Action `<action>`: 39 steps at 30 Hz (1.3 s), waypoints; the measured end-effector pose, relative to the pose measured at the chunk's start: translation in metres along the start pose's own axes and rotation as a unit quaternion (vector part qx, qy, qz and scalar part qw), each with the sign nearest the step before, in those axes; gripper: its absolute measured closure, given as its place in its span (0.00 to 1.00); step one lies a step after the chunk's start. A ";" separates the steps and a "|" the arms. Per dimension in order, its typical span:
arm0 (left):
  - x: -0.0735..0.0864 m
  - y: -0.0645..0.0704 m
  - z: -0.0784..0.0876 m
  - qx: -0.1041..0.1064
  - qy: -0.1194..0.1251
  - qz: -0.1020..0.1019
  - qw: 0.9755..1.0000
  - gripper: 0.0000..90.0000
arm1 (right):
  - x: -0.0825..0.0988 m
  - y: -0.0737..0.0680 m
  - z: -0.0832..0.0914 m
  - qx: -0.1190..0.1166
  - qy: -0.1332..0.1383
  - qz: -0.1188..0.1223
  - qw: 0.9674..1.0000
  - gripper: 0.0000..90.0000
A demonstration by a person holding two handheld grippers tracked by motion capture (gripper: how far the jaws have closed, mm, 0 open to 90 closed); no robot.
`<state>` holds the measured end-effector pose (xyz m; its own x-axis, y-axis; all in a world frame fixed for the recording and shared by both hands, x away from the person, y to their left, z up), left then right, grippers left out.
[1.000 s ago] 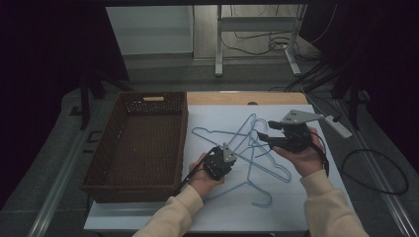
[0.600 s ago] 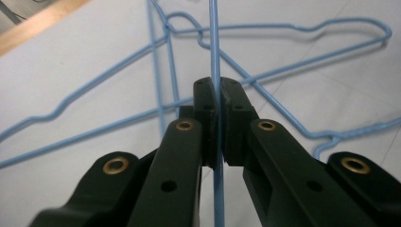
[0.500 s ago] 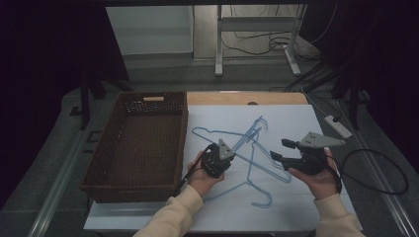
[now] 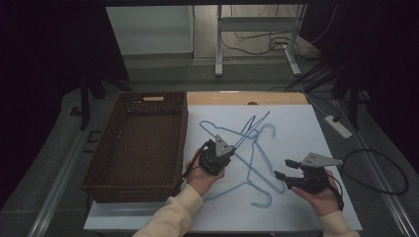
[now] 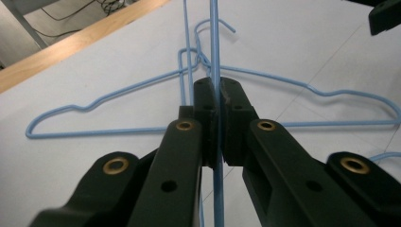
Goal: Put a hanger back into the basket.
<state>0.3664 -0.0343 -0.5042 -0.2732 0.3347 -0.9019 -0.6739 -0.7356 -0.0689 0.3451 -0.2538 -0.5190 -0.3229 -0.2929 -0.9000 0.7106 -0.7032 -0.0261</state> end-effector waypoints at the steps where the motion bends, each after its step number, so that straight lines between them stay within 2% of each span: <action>1: -0.001 0.000 0.001 0.001 0.002 0.002 1.000 0.97 | 0.000 0.000 0.000 0.000 0.001 0.000 1.000 0.42; 5: -0.009 0.000 0.011 0.008 0.013 0.009 1.000 0.97 | 0.001 0.002 0.002 0.003 0.003 -0.004 1.000 0.42; 10: -0.026 -0.003 0.035 0.022 0.037 0.032 0.999 0.97 | 0.005 0.003 0.002 0.002 0.000 -0.008 1.000 0.42; 15: -0.041 -0.013 0.064 0.031 0.062 0.056 0.996 0.97 | 0.005 0.003 0.002 0.002 0.001 -0.006 1.000 0.42; 18: -0.048 -0.022 0.081 0.038 0.079 0.076 0.993 0.97 | 0.005 0.003 0.001 0.001 0.002 -0.007 1.000 0.42; 22: -0.051 -0.031 0.093 0.035 0.089 0.082 0.992 0.97 | 0.005 0.004 0.001 0.003 0.001 -0.009 1.000 0.42; 25: -0.053 -0.043 0.108 0.036 0.102 0.102 0.989 0.97 | 0.005 0.005 0.001 0.005 0.001 -0.010 1.000 0.42; 26: -0.053 -0.047 0.112 0.035 0.104 0.103 0.989 0.97 | 0.005 0.005 0.001 0.005 0.002 -0.011 1.000 0.42; 33: -0.051 -0.064 0.132 0.027 0.111 0.107 0.988 0.97 | 0.005 0.005 0.001 0.006 0.001 -0.012 1.000 0.42; 39: -0.047 -0.082 0.158 0.015 0.118 0.111 0.987 0.97 | 0.006 0.006 0.001 0.008 -0.002 -0.012 1.000 0.42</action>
Point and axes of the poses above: each handheld gripper's, and its own axes: z roughly backward along the jaws, x roughly out of its underside, y roughly to its right, the point moved 8 cm from there along -z, roughly forward along the jaws, and after that the axes turned 8 degrees about y, right-handed, at the moved point
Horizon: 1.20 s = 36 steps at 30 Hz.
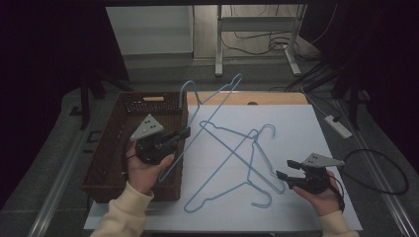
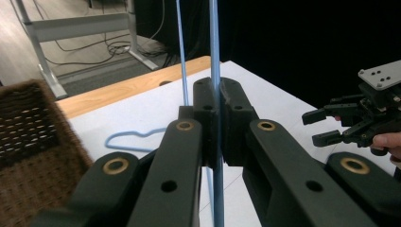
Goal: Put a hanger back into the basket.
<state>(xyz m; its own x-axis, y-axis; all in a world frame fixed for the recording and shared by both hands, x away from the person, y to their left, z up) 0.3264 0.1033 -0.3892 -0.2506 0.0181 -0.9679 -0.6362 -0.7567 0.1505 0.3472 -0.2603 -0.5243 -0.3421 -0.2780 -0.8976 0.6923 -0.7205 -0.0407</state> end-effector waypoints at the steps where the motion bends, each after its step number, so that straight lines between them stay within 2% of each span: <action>1: -0.001 -0.004 0.004 -0.002 0.000 0.001 1.000 0.97 | 0.000 0.000 0.000 0.000 -0.001 0.000 1.000 0.42; 6: 0.001 -0.031 0.027 -0.028 -0.007 0.005 1.000 0.97 | 0.001 -0.001 -0.002 0.000 -0.004 0.004 1.000 0.42; 7: 0.001 -0.031 0.027 -0.028 -0.007 0.005 1.000 0.97 | 0.001 -0.001 -0.002 0.000 -0.004 0.004 1.000 0.42; 8: 0.004 -0.041 0.033 -0.040 -0.014 0.005 0.999 0.97 | 0.001 -0.001 -0.002 0.000 -0.004 0.004 1.000 0.42; 13: 0.010 -0.064 0.044 -0.061 -0.024 0.012 0.998 0.97 | 0.002 0.000 -0.003 0.001 -0.008 0.006 1.000 0.42; 14: 0.010 -0.064 0.044 -0.061 -0.024 0.012 0.998 0.97 | 0.002 0.000 -0.003 0.001 -0.008 0.006 1.000 0.42; 16: 0.014 -0.076 0.050 -0.070 -0.030 0.015 0.997 0.97 | 0.003 0.000 -0.004 0.001 -0.011 0.006 1.000 0.42; 21: 0.020 -0.096 0.064 -0.093 -0.040 0.018 0.995 0.97 | 0.003 0.000 -0.004 0.002 -0.011 0.006 1.000 0.42; 24: 0.024 -0.101 0.070 -0.094 -0.044 0.017 0.994 0.96 | 0.003 0.000 -0.004 0.002 -0.009 0.004 1.000 0.42; 28: 0.035 -0.112 0.077 -0.088 -0.070 0.017 0.993 0.97 | 0.002 0.000 -0.003 0.003 -0.007 0.006 1.000 0.42; 33: 0.045 -0.120 0.080 -0.086 -0.083 0.018 0.993 0.97 | 0.002 0.000 -0.004 0.003 -0.007 0.006 1.000 0.42; 36: 0.051 -0.126 0.077 -0.086 -0.097 0.020 0.991 0.97 | 0.002 0.000 -0.004 0.004 -0.008 0.006 1.000 0.42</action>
Point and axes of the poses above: each handheld gripper's, and its own axes: z roughly backward along the jaws, x roughly out of its underside, y roughly to its right, the point moved 8 cm from there along -z, roughly forward along the jaws, and after that the axes turned 8 degrees about y, right-handed, at the moved point
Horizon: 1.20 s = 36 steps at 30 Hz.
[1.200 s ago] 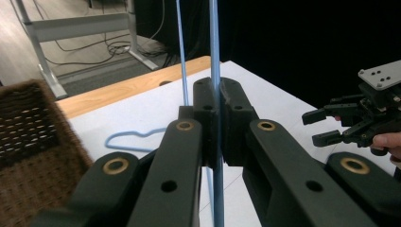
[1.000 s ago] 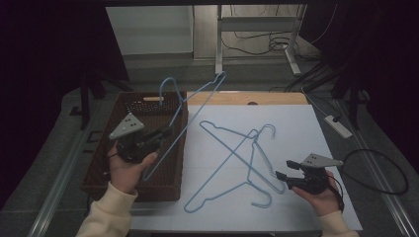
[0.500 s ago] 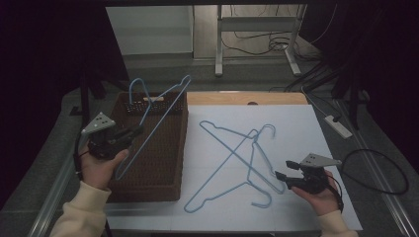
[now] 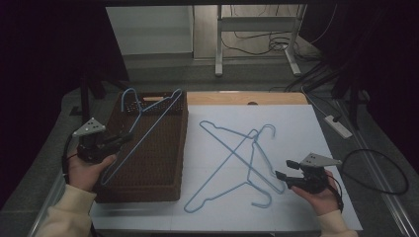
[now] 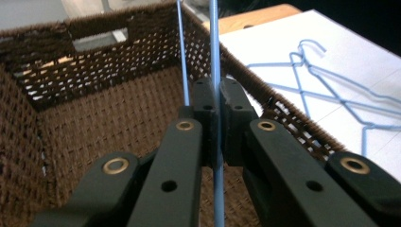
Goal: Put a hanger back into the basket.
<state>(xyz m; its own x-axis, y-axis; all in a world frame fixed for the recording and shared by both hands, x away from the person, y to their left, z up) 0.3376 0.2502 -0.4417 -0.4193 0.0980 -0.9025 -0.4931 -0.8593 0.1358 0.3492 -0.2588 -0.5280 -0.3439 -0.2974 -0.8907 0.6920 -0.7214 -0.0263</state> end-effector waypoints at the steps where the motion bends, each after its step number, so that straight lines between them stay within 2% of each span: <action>1: 0.002 -0.002 -0.002 0.000 -0.004 0.001 1.000 0.97 | 0.000 0.000 0.000 0.000 -0.001 0.000 1.000 0.42; 3: 0.007 -0.007 -0.008 0.001 -0.022 0.000 1.000 0.97 | 0.000 0.000 0.000 -0.001 -0.002 0.001 1.000 0.42; 9: 0.017 -0.010 -0.021 0.014 -0.047 -0.003 0.999 0.97 | 0.001 0.000 -0.001 -0.001 -0.003 -0.001 1.000 0.42; 13: 0.031 -0.016 -0.037 0.014 -0.079 -0.002 0.997 0.96 | 0.002 0.000 -0.001 -0.002 -0.004 -0.001 1.000 0.42; 17: 0.038 -0.018 -0.044 0.014 -0.096 -0.005 0.995 0.96 | 0.002 -0.001 -0.002 -0.003 -0.006 0.000 1.000 0.42; 20: 0.042 -0.021 -0.049 0.020 -0.100 0.008 0.995 0.96 | 0.002 -0.001 -0.001 -0.004 -0.005 0.000 1.000 0.42; 22: 0.046 -0.025 -0.051 0.012 -0.111 0.009 0.994 0.96 | 0.002 -0.001 -0.001 -0.004 -0.005 0.000 1.000 0.42; 23: 0.048 -0.028 -0.051 0.001 -0.119 0.010 0.993 0.96 | 0.002 -0.001 -0.001 -0.004 -0.005 0.000 1.000 0.42; 24: 0.053 -0.034 -0.052 -0.022 -0.139 0.014 0.990 0.96 | 0.002 -0.001 -0.001 -0.004 -0.005 0.000 1.000 0.42; 25: 0.053 -0.034 -0.052 -0.022 -0.139 0.014 0.990 0.96 | 0.002 -0.001 -0.001 -0.004 -0.005 0.000 1.000 0.42; 26: 0.055 -0.037 -0.052 -0.032 -0.149 0.016 0.988 0.96 | 0.002 -0.001 -0.001 -0.004 -0.005 0.000 1.000 0.42; 27: 0.060 -0.042 -0.054 -0.047 -0.170 0.026 0.984 0.96 | 0.002 -0.001 -0.001 -0.005 -0.006 0.001 1.000 0.42; 28: 0.060 -0.042 -0.054 -0.047 -0.170 0.026 0.984 0.96 | 0.002 -0.001 -0.001 -0.005 -0.006 0.001 1.000 0.42; 30: 0.065 -0.049 -0.057 -0.079 -0.199 0.022 0.977 0.96 | 0.003 -0.002 -0.002 -0.006 -0.007 0.001 1.000 0.42; 31: 0.065 -0.049 -0.057 -0.079 -0.199 0.022 0.977 0.96 | 0.003 -0.002 -0.002 -0.006 -0.007 0.001 1.000 0.42; 34: 0.066 -0.056 -0.059 -0.104 -0.216 0.015 0.971 0.96 | 0.003 -0.002 -0.003 -0.006 -0.008 0.002 1.000 0.42; 36: 0.067 -0.059 -0.060 -0.113 -0.222 0.013 0.969 0.96 | 0.003 -0.002 -0.003 -0.007 -0.008 0.002 1.000 0.42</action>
Point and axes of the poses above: each handheld gripper's, and its own axes: z roughly backward along the jaws, x roughly out of its underside, y roughly to its right, the point moved 8 cm from there along -z, roughly forward along the jaws, and after that the axes turned 8 degrees about y, right-handed, at the moved point
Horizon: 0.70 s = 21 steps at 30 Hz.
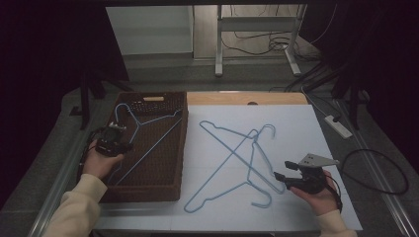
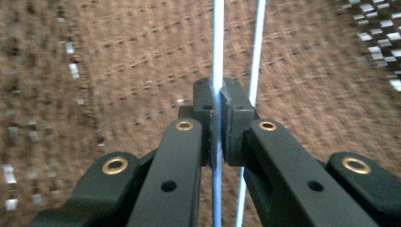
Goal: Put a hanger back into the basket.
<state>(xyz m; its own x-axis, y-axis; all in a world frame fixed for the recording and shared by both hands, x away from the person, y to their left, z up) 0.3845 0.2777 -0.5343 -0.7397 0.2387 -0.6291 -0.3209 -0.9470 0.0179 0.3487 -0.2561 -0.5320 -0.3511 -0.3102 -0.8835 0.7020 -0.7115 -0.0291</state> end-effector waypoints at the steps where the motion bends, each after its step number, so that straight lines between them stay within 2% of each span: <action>1: 0.000 -0.004 -0.002 -0.015 -0.005 -0.002 1.000 0.96 | 0.000 0.000 0.000 0.000 0.000 0.000 1.000 0.42; 2: 0.000 -0.004 -0.002 -0.015 -0.005 -0.002 1.000 0.96 | 0.000 0.000 0.000 0.000 0.000 0.000 1.000 0.42; 7: 0.000 -0.011 -0.006 -0.047 -0.019 -0.011 0.999 0.95 | 0.001 0.000 -0.001 -0.002 -0.004 -0.001 1.000 0.42; 9: 0.000 -0.014 -0.007 -0.061 -0.018 -0.009 0.998 0.93 | 0.002 0.000 -0.001 -0.002 -0.004 -0.001 1.000 0.42; 10: 0.000 -0.015 -0.006 -0.067 -0.013 -0.009 0.998 0.89 | 0.002 -0.001 -0.001 -0.002 -0.004 0.000 1.000 0.42; 13: -0.004 -0.015 0.001 -0.079 0.009 -0.001 0.997 0.60 | 0.002 0.000 -0.001 -0.002 -0.004 -0.001 1.000 0.42; 15: -0.008 -0.012 0.009 -0.073 0.032 0.000 0.997 0.48 | 0.002 0.000 0.000 -0.002 -0.004 -0.001 1.000 0.42; 17: -0.011 -0.004 0.019 -0.051 0.055 -0.005 0.997 0.40 | 0.002 0.000 0.000 -0.002 -0.003 -0.002 1.000 0.42; 18: -0.015 0.004 0.030 -0.030 0.082 -0.011 0.996 0.38 | 0.002 0.000 0.000 -0.002 -0.003 -0.003 1.000 0.42; 19: -0.015 0.004 0.030 -0.030 0.082 -0.011 0.996 0.37 | 0.002 0.000 0.000 -0.002 -0.003 -0.003 1.000 0.42; 21: -0.019 0.016 0.042 -0.003 0.114 -0.016 0.993 0.36 | 0.001 0.000 0.000 -0.002 -0.002 -0.003 1.000 0.42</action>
<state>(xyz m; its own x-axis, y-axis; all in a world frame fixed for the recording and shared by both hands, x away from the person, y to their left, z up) 0.3686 0.2668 -0.4891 -0.5764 0.2145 -0.7885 -0.3382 -0.9410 -0.0087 0.3482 -0.2570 -0.5330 -0.3580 -0.3094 -0.8810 0.7022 -0.7111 -0.0356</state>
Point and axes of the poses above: each handheld gripper's, and its own axes: z roughly backward along the jaws, x roughly out of its underside, y roughly to its right, the point moved 8 cm from there along -z, roughly forward along the jaws, and after that the axes turned 8 degrees about y, right-handed, at the moved point
